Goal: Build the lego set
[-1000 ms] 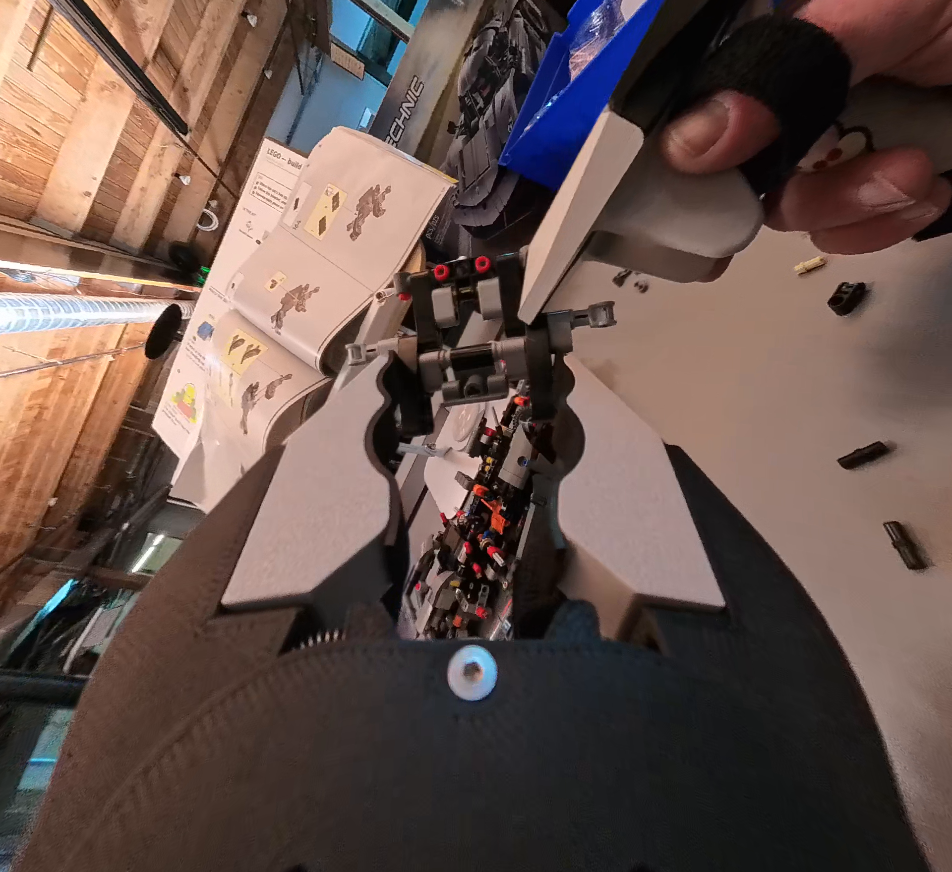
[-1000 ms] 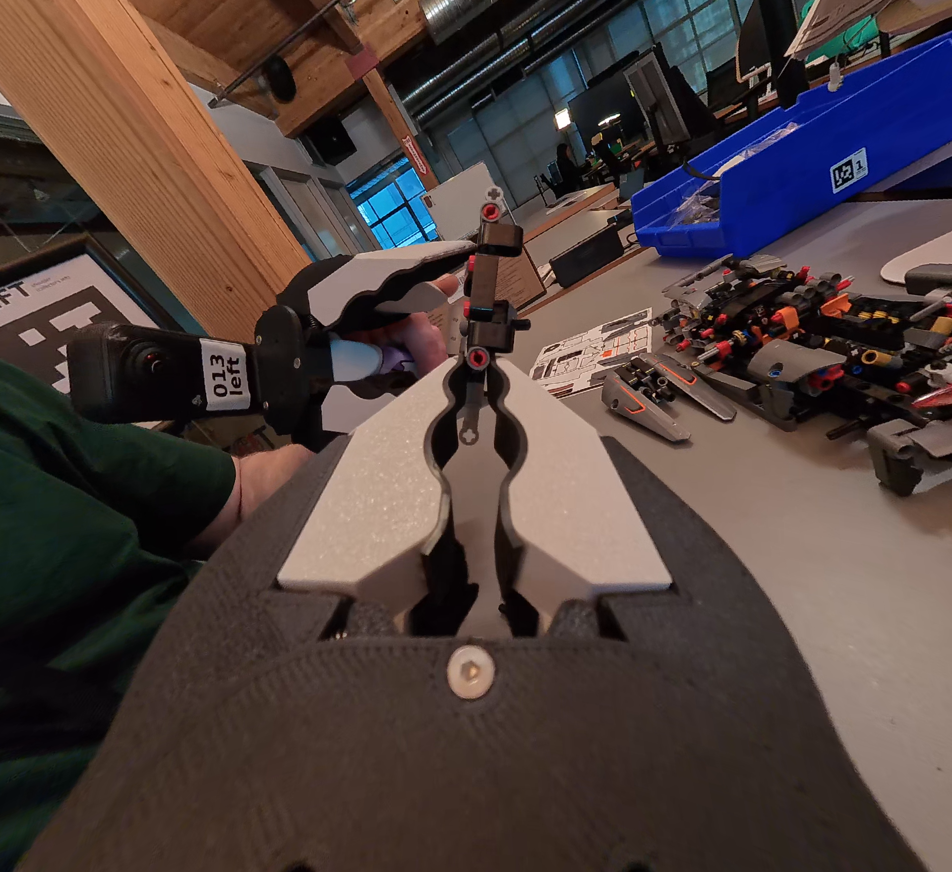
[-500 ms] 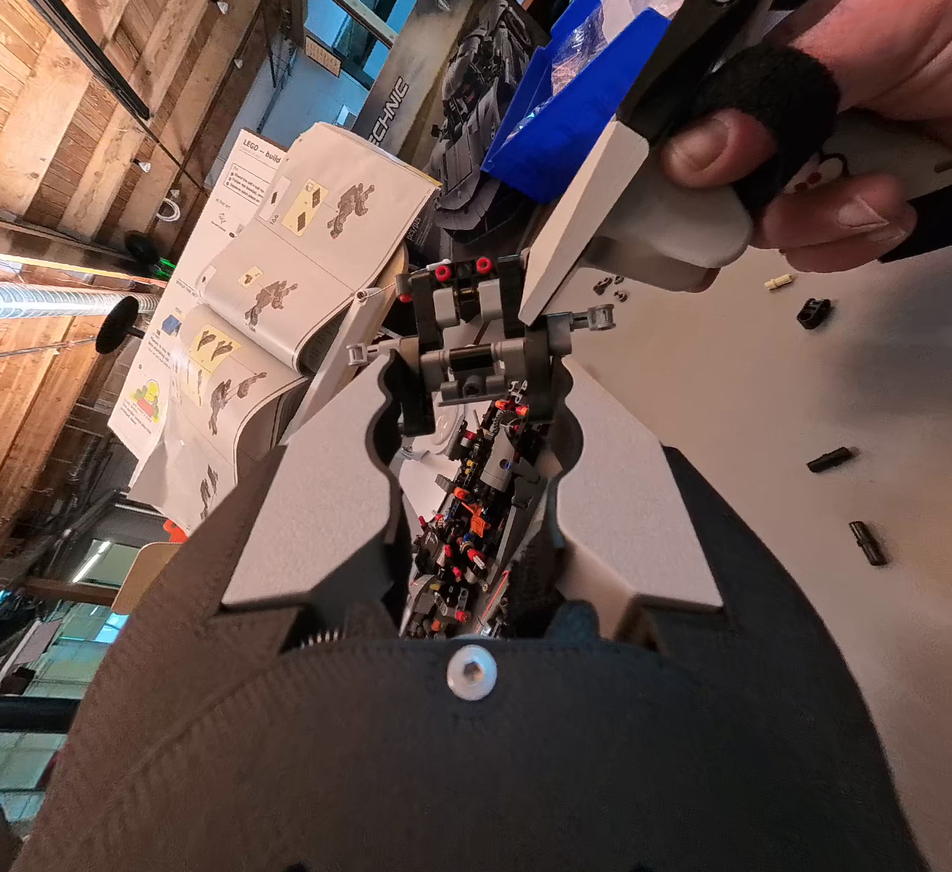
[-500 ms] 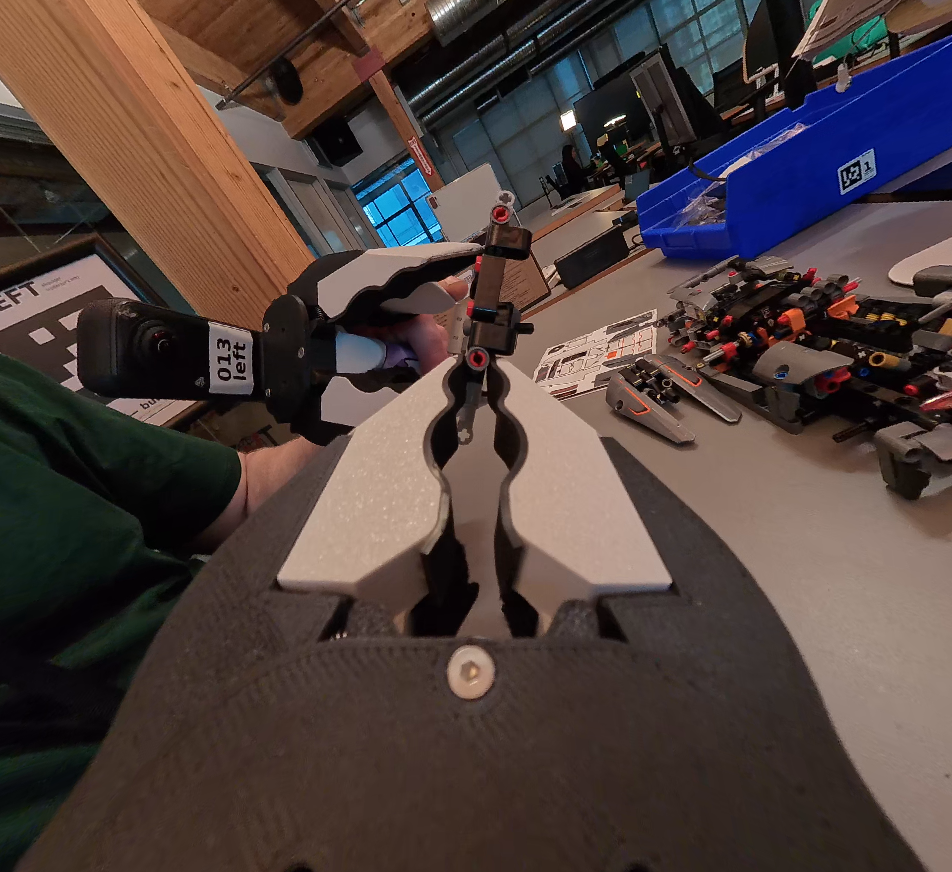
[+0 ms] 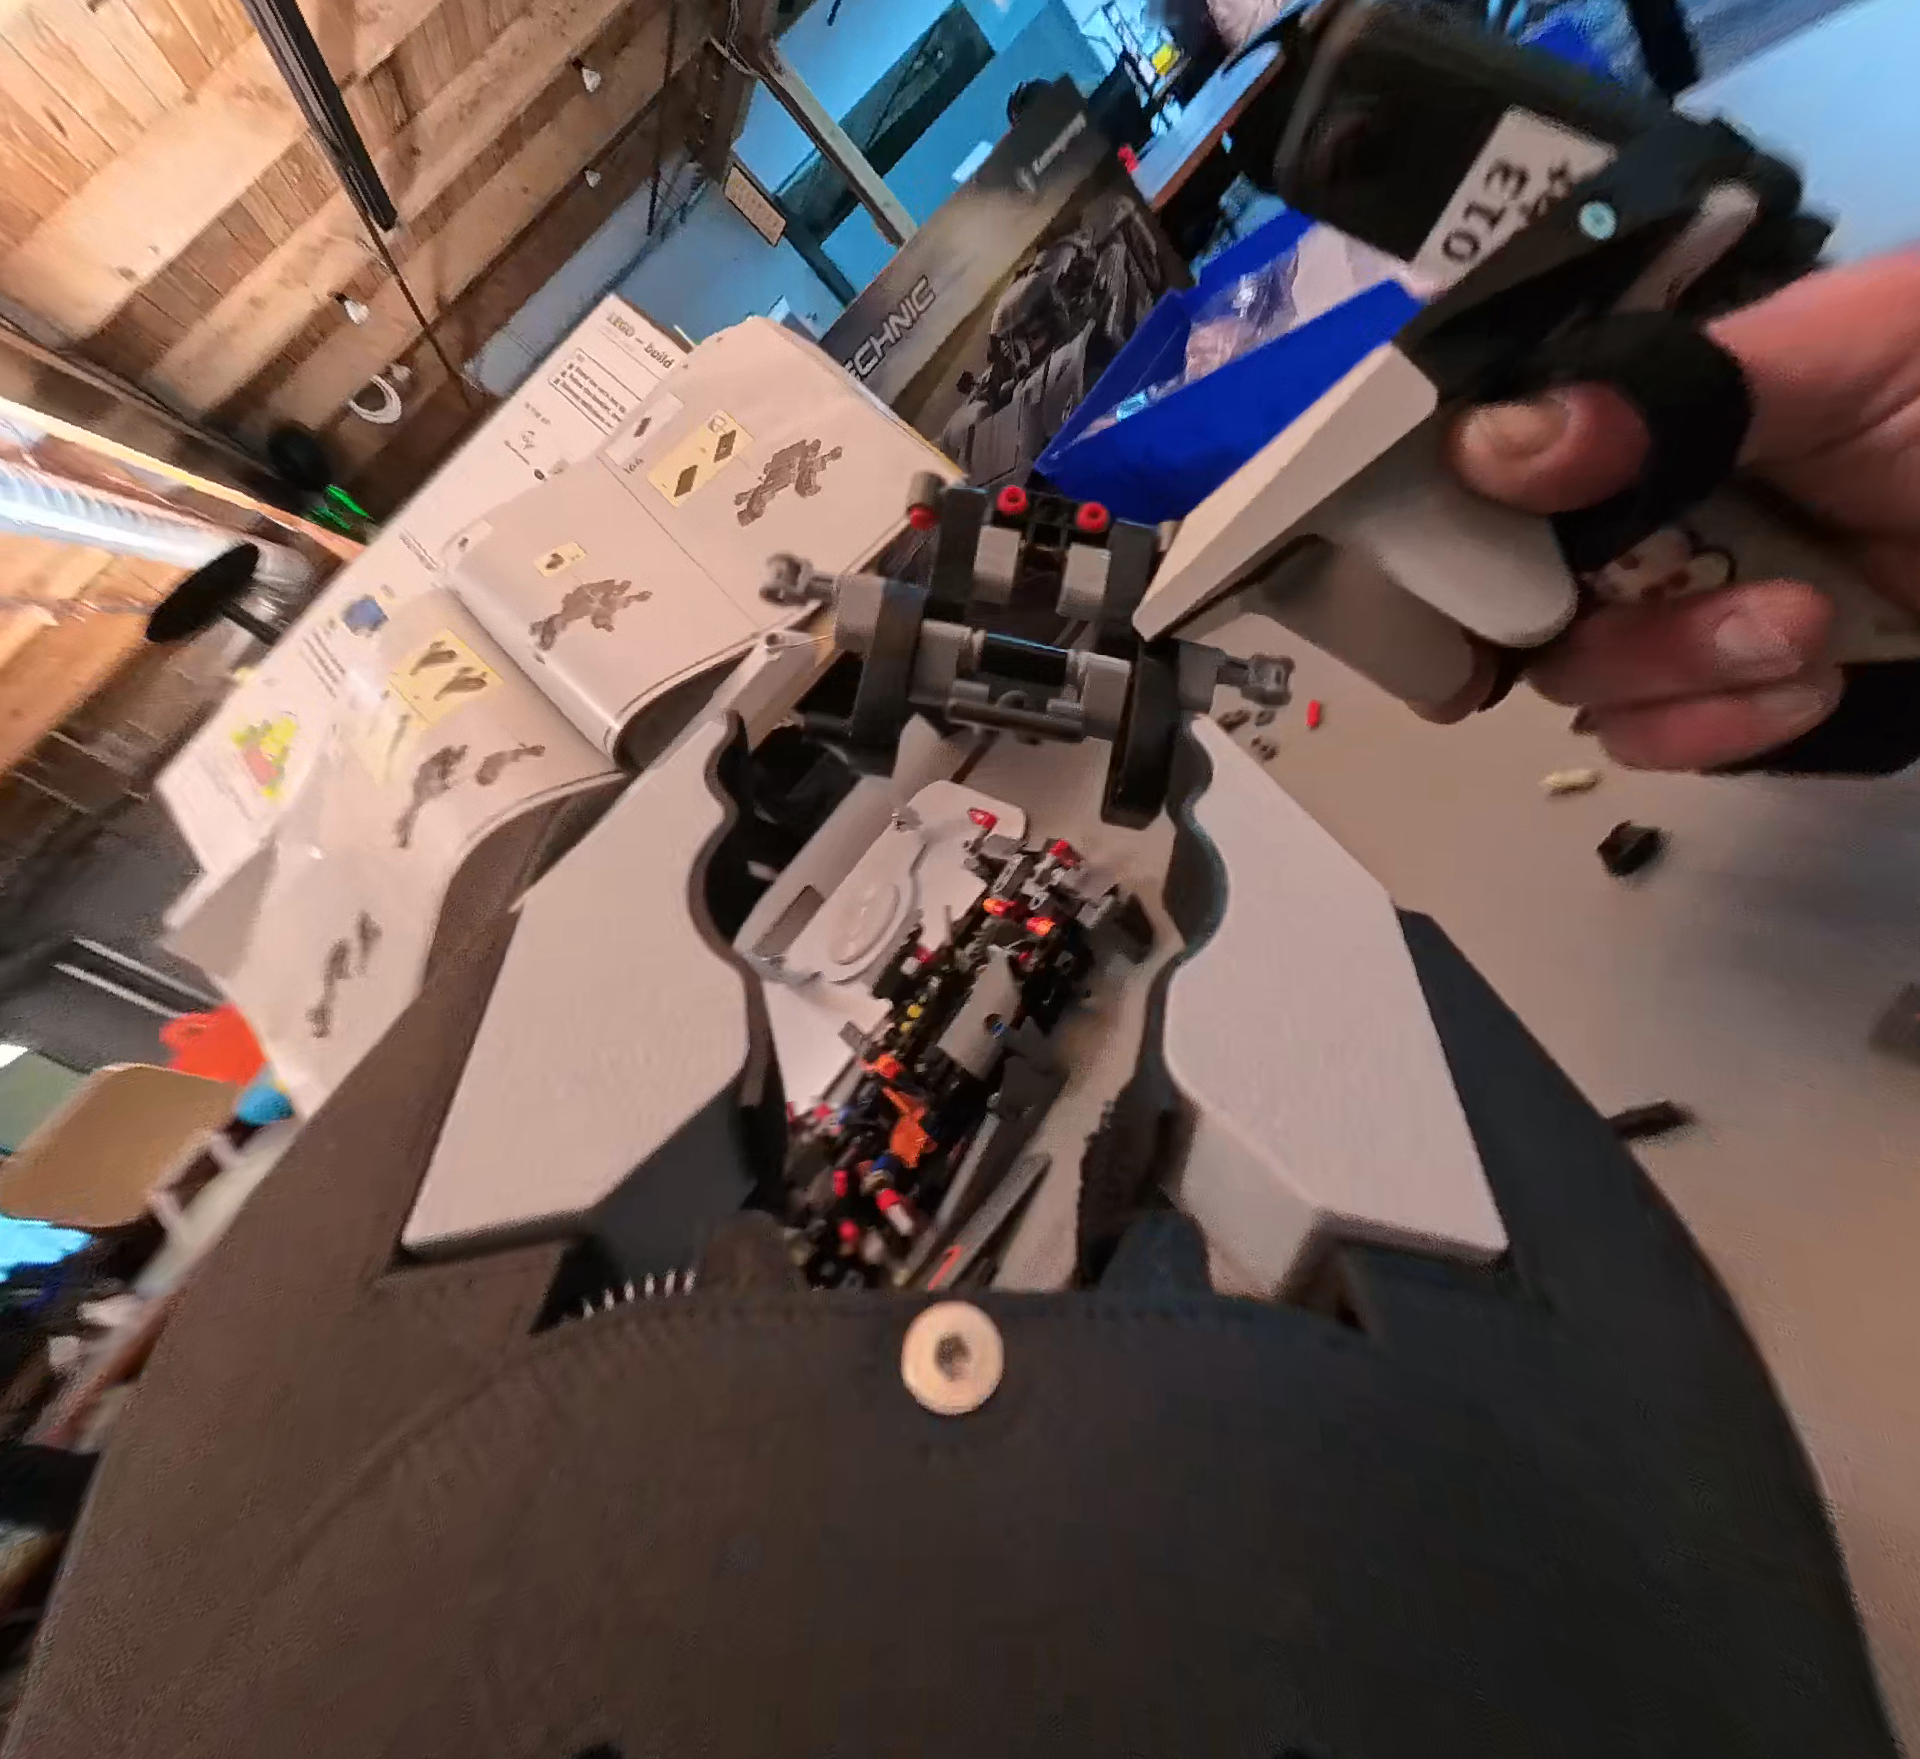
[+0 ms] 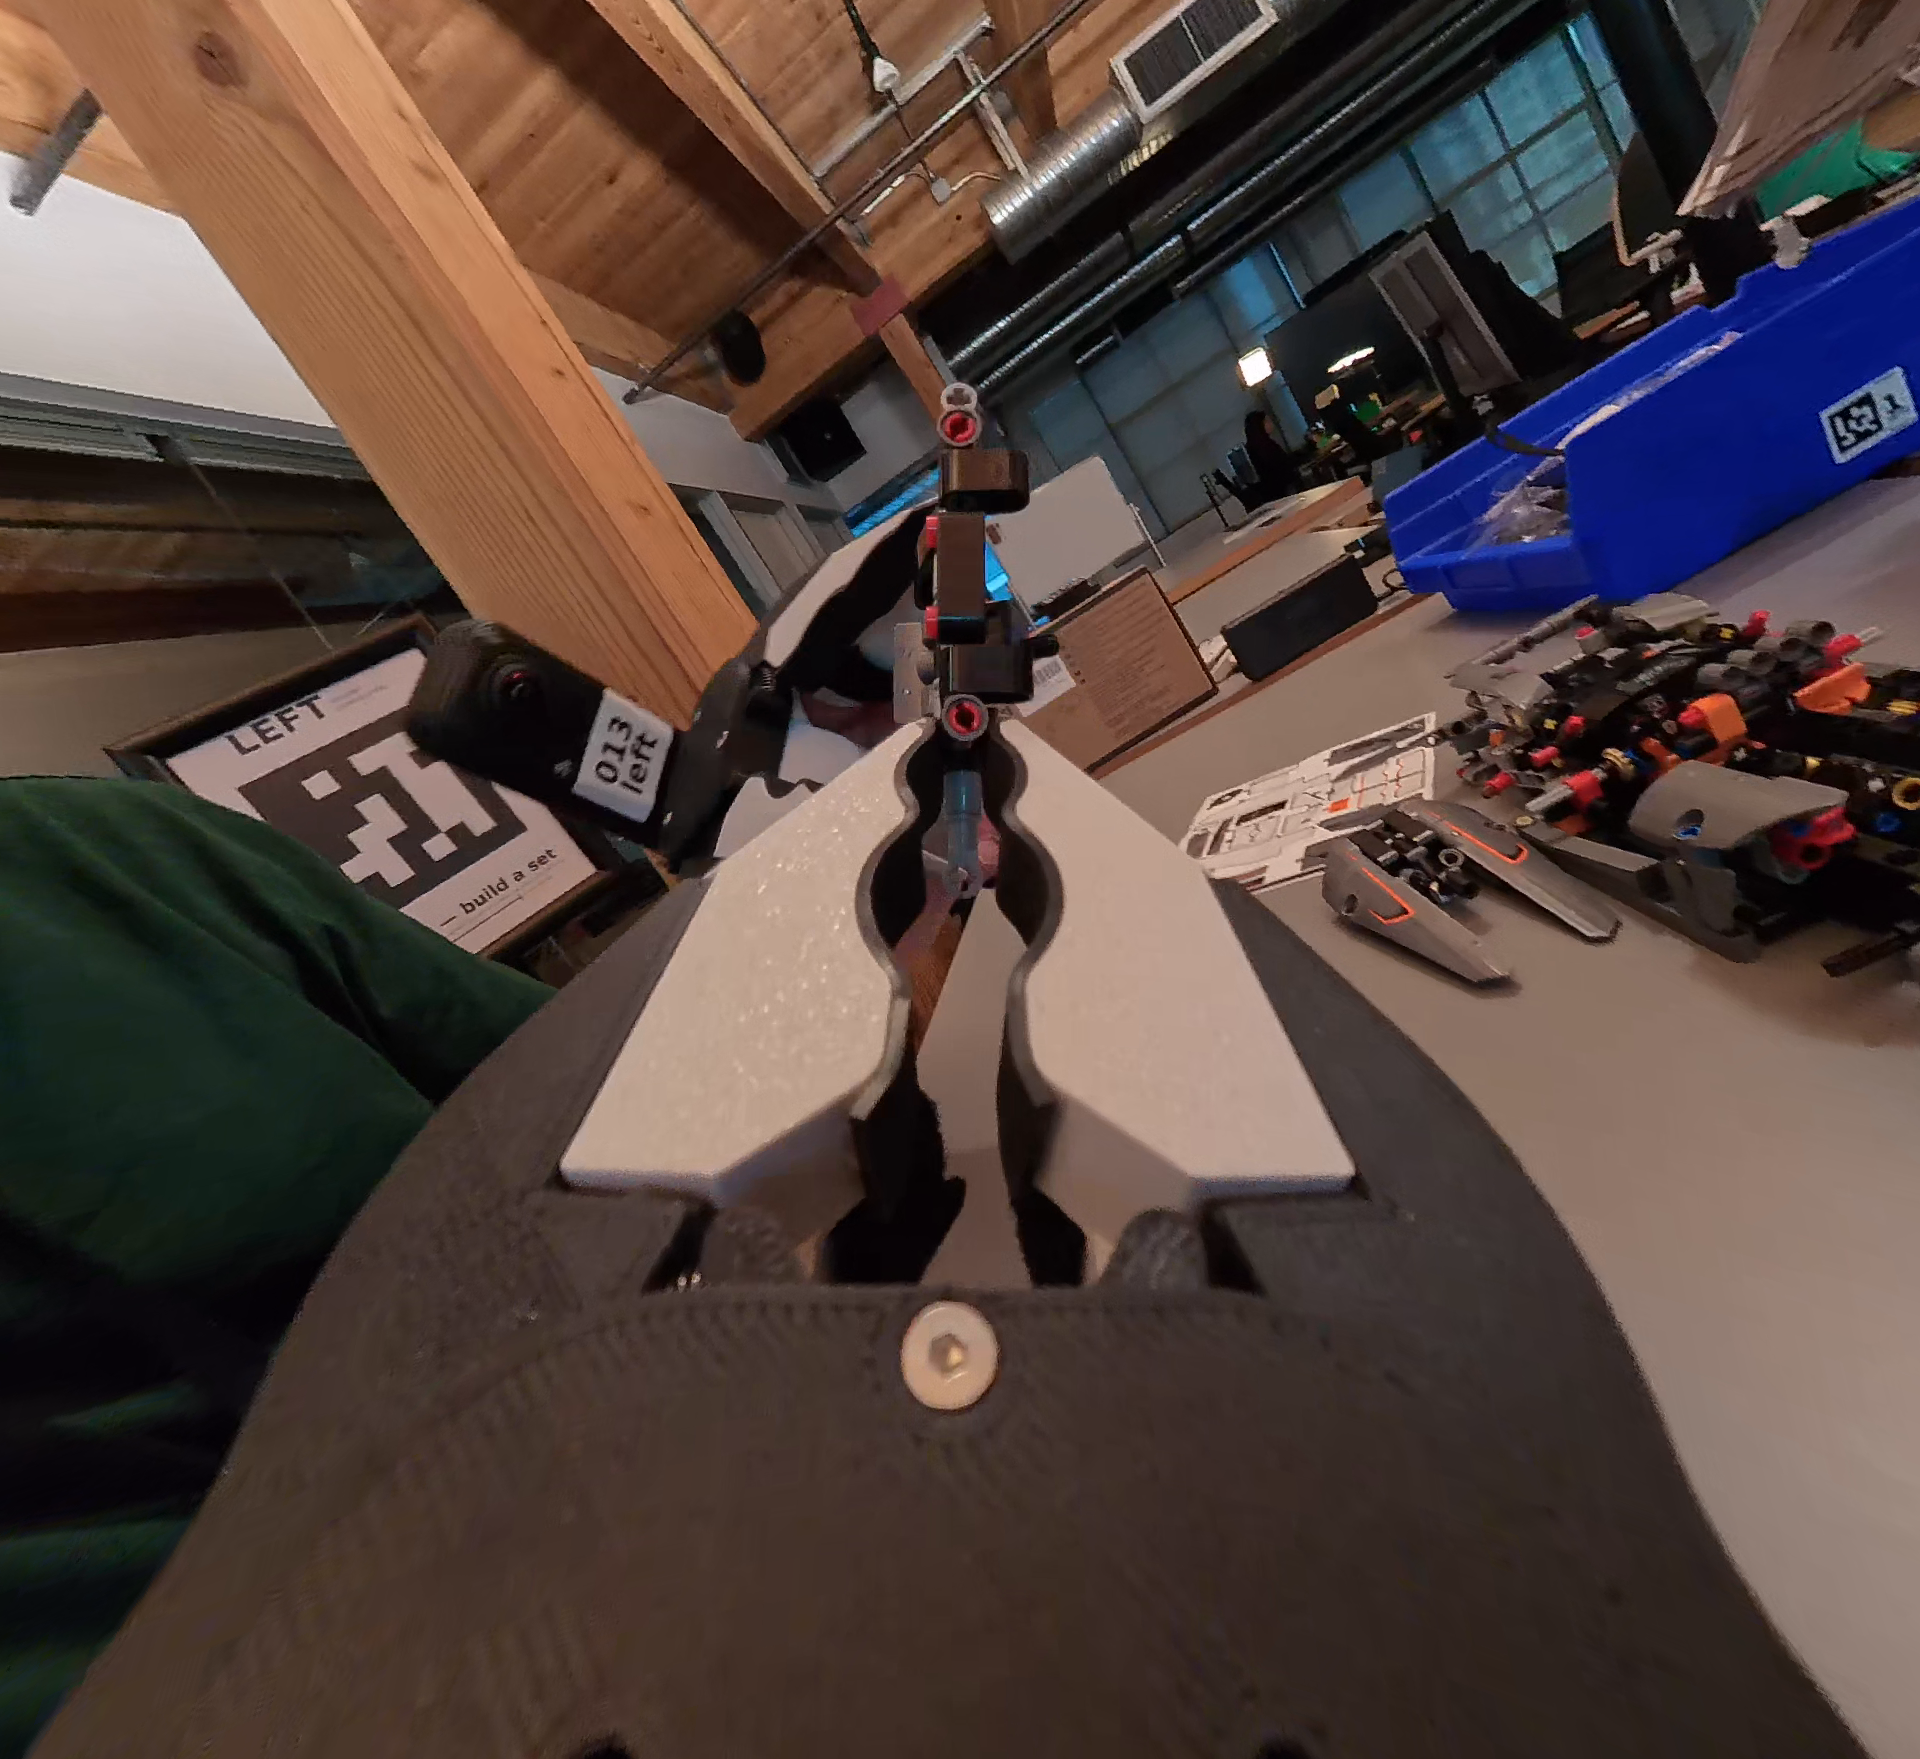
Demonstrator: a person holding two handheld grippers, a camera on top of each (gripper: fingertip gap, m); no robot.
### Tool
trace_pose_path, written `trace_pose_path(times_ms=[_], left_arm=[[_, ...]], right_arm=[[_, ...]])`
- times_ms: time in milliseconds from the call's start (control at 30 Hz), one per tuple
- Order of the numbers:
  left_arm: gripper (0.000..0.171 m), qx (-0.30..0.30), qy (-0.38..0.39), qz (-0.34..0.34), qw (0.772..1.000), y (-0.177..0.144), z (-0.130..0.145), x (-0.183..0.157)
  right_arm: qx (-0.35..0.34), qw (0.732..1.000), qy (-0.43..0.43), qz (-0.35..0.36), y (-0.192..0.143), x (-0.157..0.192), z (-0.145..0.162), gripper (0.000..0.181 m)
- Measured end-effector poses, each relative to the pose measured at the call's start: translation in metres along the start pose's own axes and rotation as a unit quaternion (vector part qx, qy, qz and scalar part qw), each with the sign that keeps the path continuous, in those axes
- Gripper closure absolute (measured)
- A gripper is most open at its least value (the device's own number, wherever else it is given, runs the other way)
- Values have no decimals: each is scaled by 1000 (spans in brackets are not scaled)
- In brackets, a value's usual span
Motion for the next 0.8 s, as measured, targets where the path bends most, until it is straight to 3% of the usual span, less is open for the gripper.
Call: trace_pose_path(times_ms=[100, 167, 367, 600, 800], left_arm=[[94, -8, -68, 27, 997, -2, -1, 5], [107, -17, -122, 75, 989, -3, -4, 5], [151, -70, -230, 114, 964, -9, -17, 22], [144, -79, -245, 131, 957, -15, -20, 28], [155, -78, -235, 147, 958, -19, -22, 28]], right_arm=[[-6, 1000, -8, -28, 1, 4, -1, 177], [-1, 999, -12, -52, 4, 7, -1, 177], [37, 994, -51, -88, 13, 16, 3, 177], [35, 991, -74, -103, 14, 21, 2, 177], [32, 991, -79, -106, 13, 23, 2, 177]])
Point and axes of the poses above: each gripper's, where its closed fingertips meet, y out along the fingers, z out of its underside, x = y × z across the jaws, the point moved 10 cm from there along -y, back along the fingers, and after that the axes turned 12 degrees about -z, right-handed, at the moved point
